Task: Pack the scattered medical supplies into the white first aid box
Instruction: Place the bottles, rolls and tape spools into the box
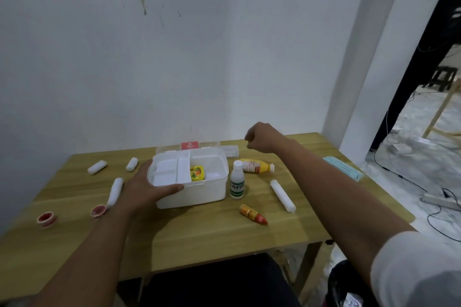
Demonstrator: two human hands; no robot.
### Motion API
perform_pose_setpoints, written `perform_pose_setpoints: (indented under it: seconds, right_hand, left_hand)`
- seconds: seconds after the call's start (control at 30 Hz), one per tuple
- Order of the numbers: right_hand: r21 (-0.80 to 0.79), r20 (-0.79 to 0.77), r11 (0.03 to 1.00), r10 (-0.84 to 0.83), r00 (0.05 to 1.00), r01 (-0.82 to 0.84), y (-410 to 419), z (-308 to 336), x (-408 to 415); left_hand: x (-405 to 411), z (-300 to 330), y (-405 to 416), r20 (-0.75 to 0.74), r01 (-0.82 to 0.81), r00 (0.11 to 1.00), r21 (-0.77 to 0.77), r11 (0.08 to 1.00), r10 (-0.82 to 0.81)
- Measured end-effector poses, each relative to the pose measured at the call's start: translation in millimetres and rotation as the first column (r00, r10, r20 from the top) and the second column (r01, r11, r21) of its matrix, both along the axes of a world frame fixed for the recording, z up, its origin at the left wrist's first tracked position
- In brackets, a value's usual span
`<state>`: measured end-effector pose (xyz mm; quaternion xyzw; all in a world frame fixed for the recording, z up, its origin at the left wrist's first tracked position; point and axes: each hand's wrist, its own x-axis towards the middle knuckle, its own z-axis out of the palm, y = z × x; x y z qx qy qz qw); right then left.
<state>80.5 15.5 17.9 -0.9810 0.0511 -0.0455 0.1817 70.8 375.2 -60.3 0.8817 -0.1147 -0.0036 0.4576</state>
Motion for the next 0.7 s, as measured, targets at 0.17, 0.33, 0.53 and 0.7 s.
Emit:
perform_pose_setpoints:
  seconds: [0.17, 0.33, 0.53, 0.7]
  right_hand:
    - [-0.004, -0.085, 1.000, -0.007, 0.996, 0.007, -6, -34, 32]
    - [-0.050, -0.171, 0.998, 0.018, 0.985, -0.026, 6, -59, 76]
    - [-0.163, -0.263, 0.985, 0.011, 0.965, -0.056, 10, -80, 105]
    - [-0.185, -0.195, 0.983, -0.038, 0.980, 0.001, 5, -61, 87]
  left_hand:
    - [1, -7, -3, -0.025, -0.023, 0.999, -0.061, 0.998, 0.021]
    - [7, -9, -10, -0.006, -0.048, 0.999, -0.076, 0.996, 0.047]
    - [11, -10, -10, -0.008, -0.047, 0.999, -0.050, 0.998, 0.046]
    - [7, -6, -11, -0.012, -0.044, 0.999, -0.076, 0.996, 0.043]
